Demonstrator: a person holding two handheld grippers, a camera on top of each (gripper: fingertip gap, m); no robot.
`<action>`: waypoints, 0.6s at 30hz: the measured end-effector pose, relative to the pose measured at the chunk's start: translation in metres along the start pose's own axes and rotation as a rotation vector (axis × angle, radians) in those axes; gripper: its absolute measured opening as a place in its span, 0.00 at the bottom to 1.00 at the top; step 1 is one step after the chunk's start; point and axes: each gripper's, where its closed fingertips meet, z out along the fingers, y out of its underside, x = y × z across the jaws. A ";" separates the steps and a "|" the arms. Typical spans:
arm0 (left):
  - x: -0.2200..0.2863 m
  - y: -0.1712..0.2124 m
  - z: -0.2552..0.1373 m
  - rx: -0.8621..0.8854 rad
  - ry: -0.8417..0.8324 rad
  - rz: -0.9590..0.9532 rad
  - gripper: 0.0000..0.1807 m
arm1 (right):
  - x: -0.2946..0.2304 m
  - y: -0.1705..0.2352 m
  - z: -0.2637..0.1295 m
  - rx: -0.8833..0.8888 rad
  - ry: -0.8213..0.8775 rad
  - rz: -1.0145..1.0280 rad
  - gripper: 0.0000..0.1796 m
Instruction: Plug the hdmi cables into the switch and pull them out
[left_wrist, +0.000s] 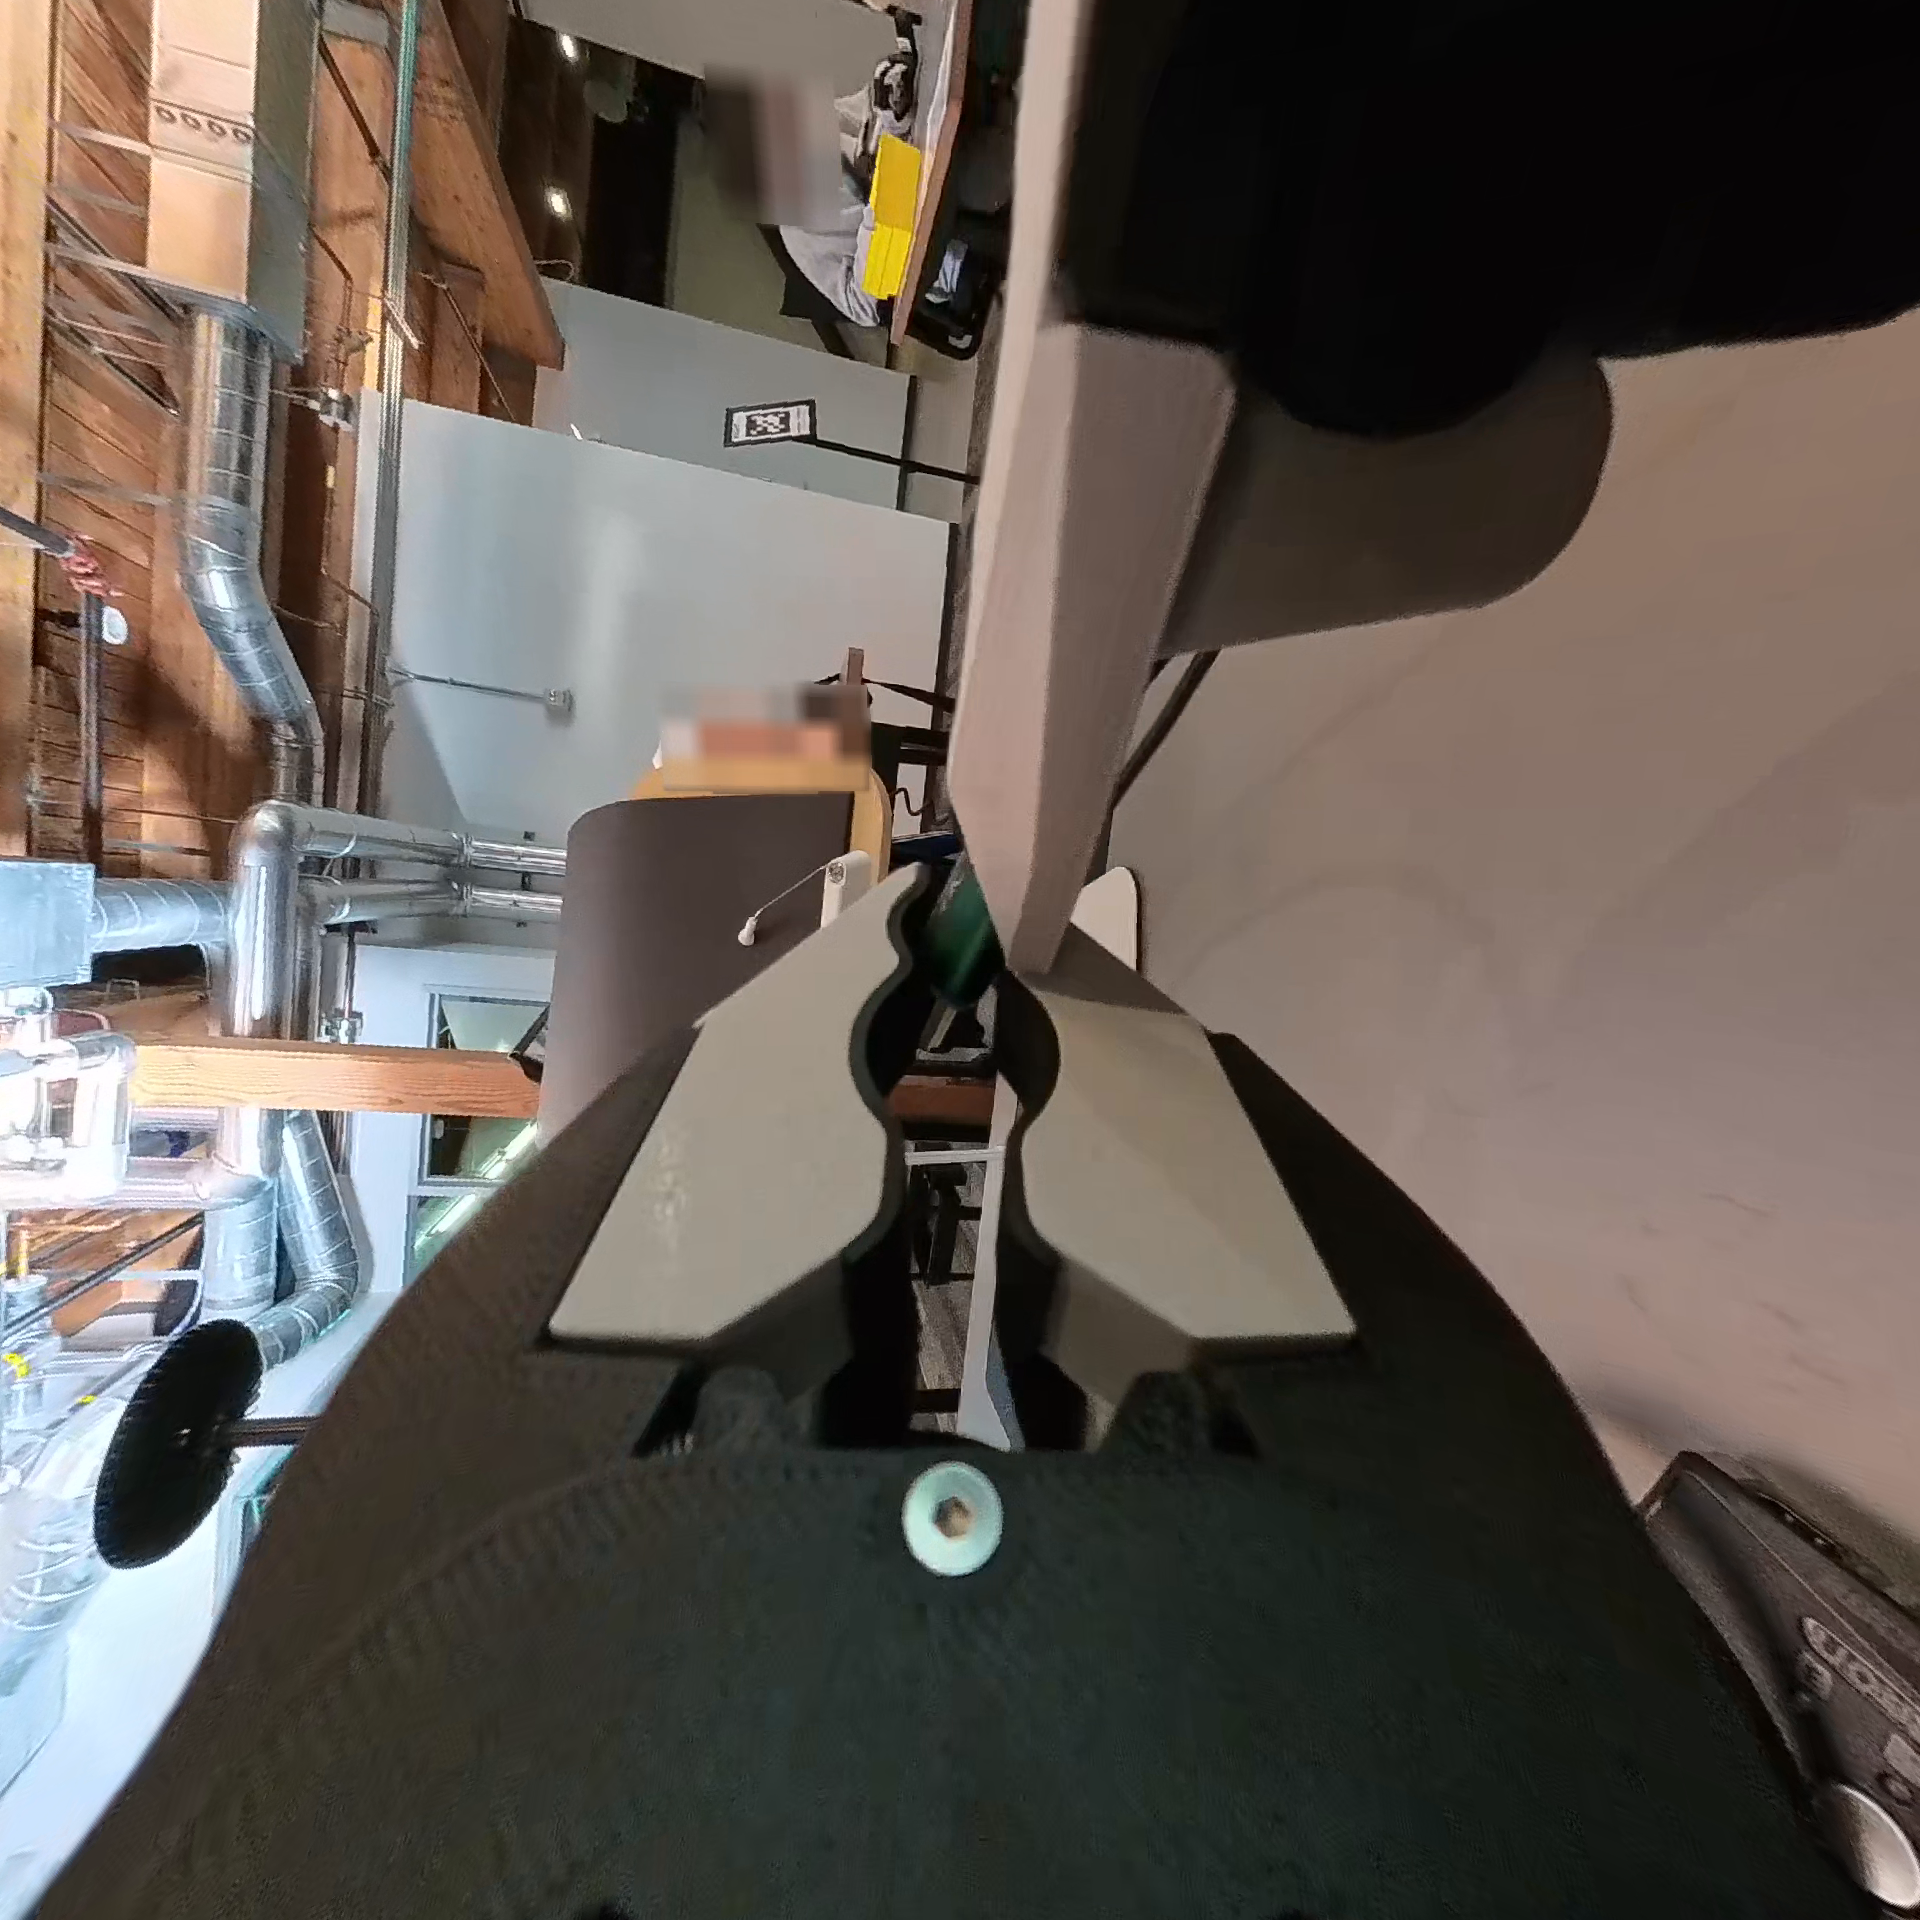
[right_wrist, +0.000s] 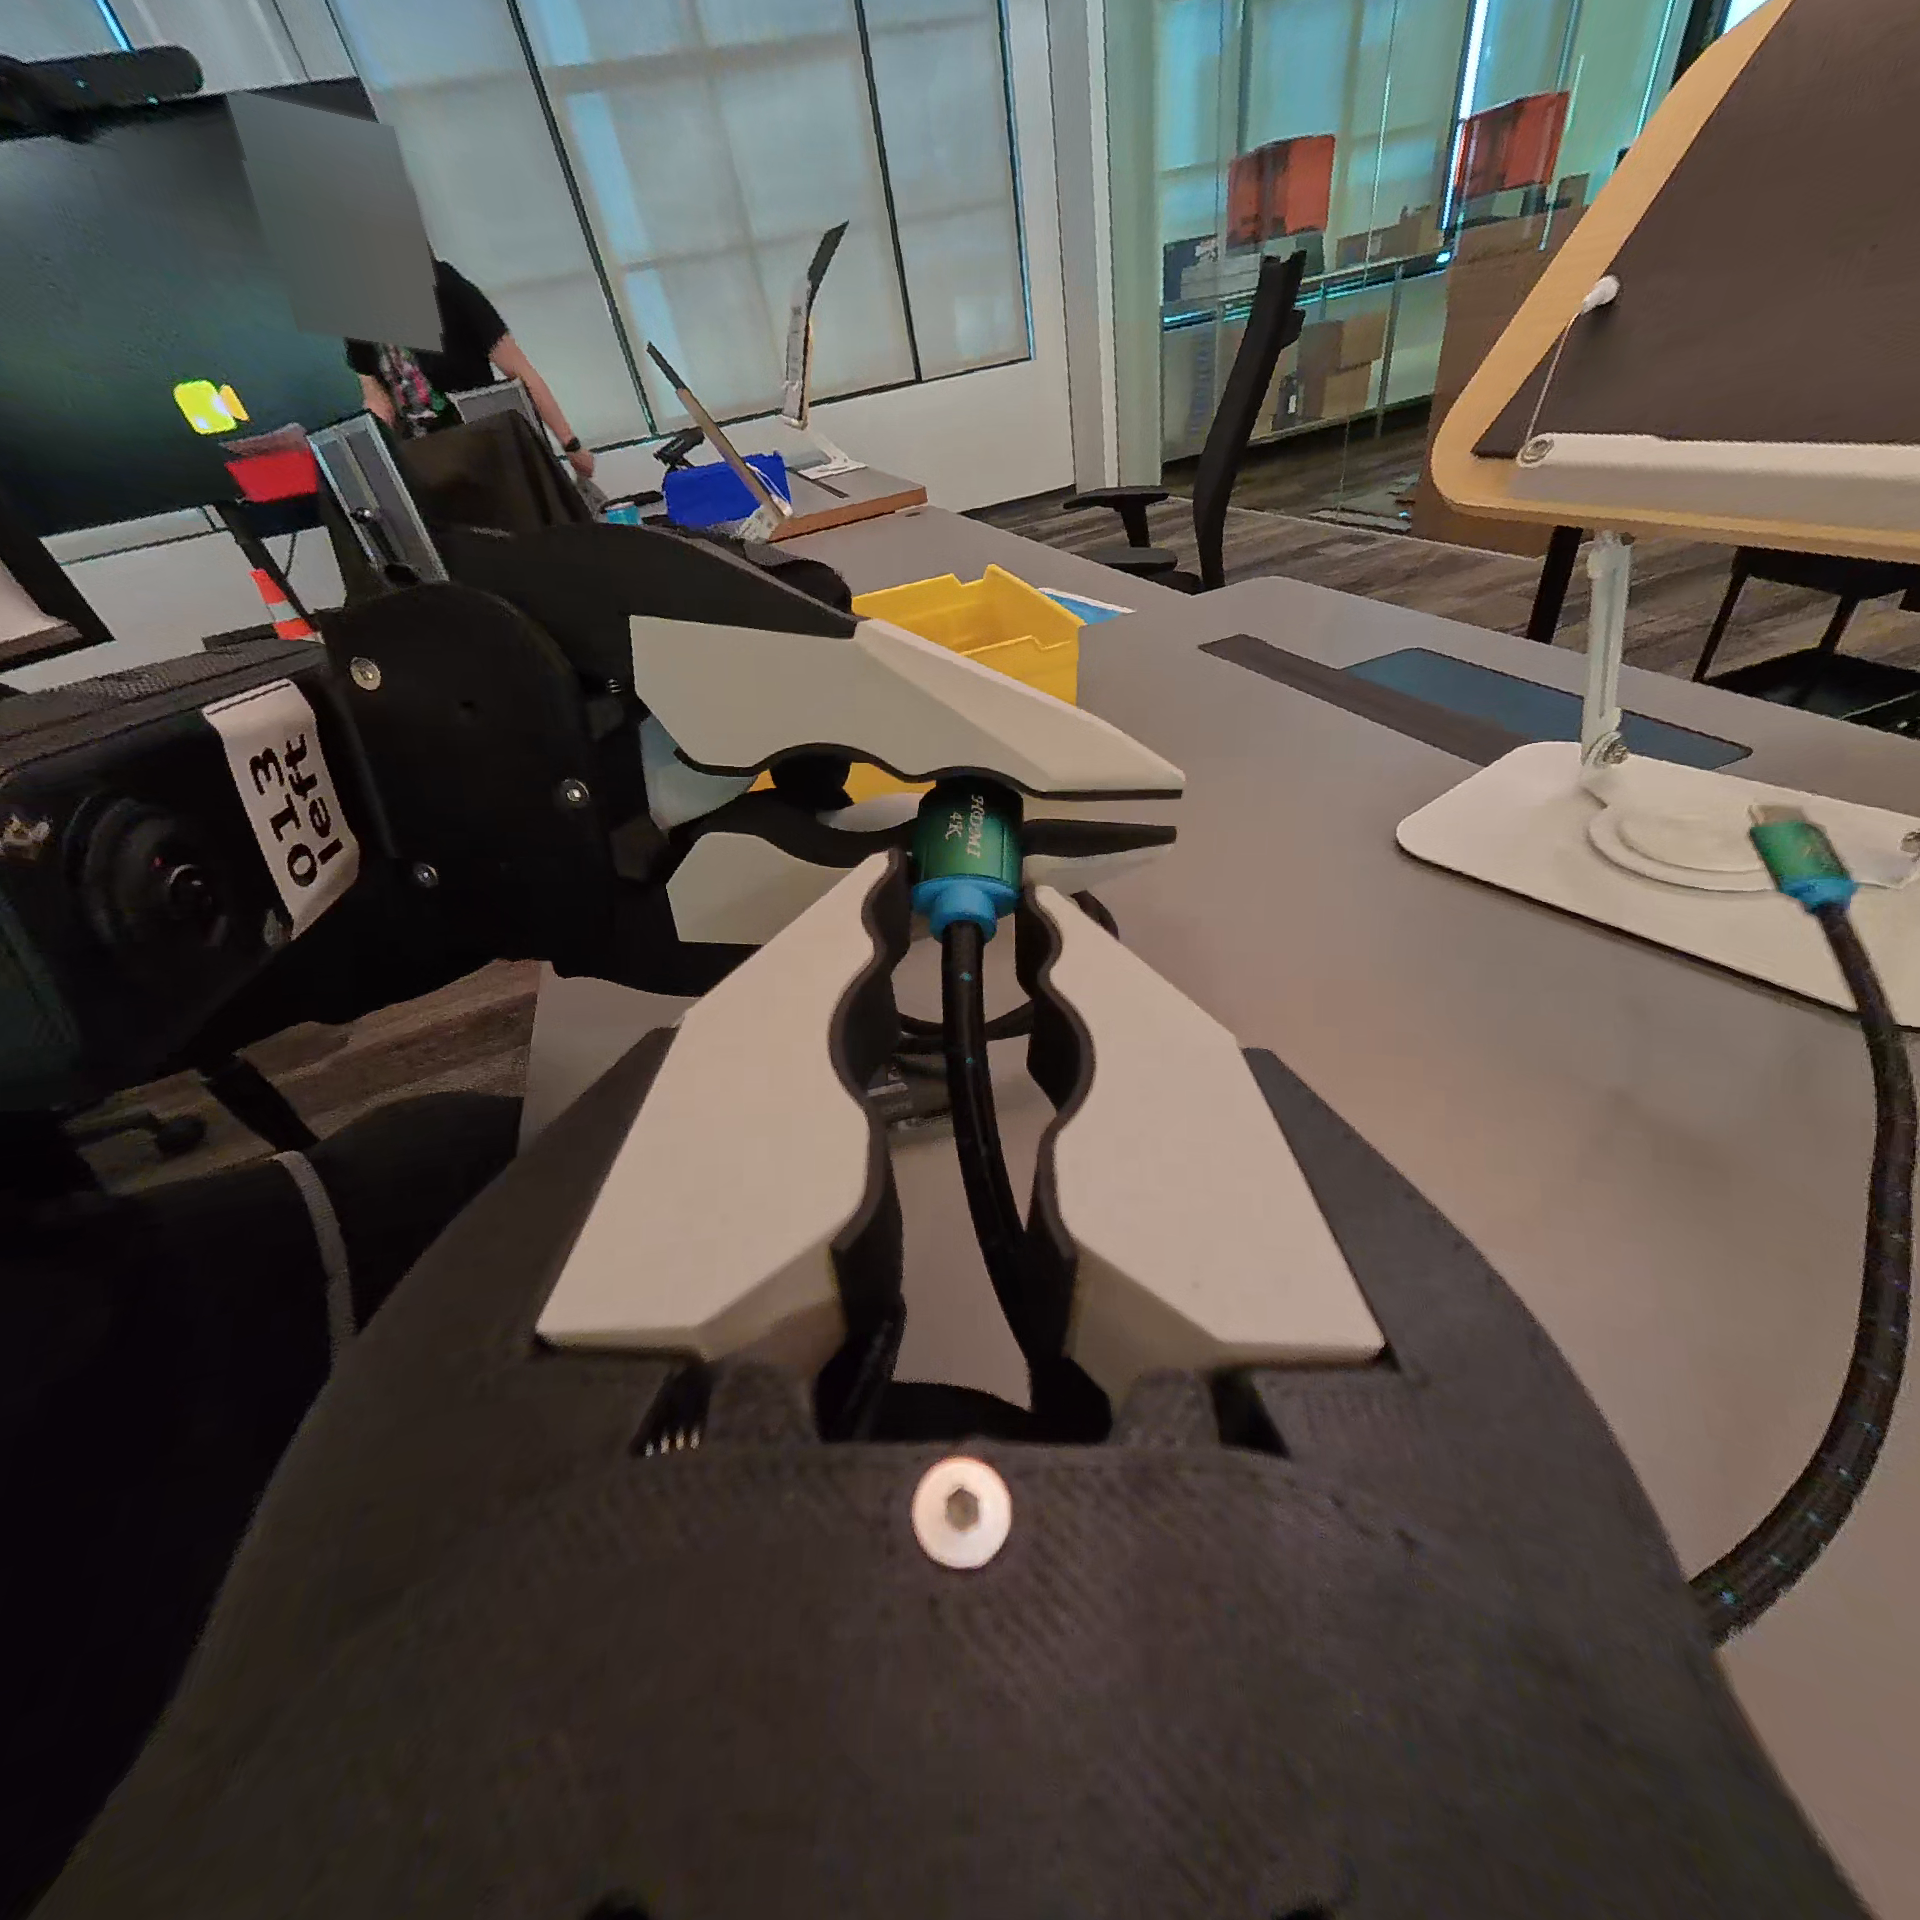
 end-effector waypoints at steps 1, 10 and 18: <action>0.000 0.001 0.000 -0.003 0.003 -0.001 0.03 | 0.000 0.000 0.001 -0.002 0.008 -0.007 0.10; 0.031 0.030 -0.008 -0.068 0.323 -0.185 0.14 | 0.007 0.009 -0.004 -0.047 0.034 -0.039 0.09; 0.023 0.000 -0.047 0.202 0.953 -1.148 0.26 | 0.002 0.018 -0.008 -0.121 0.042 -0.189 0.09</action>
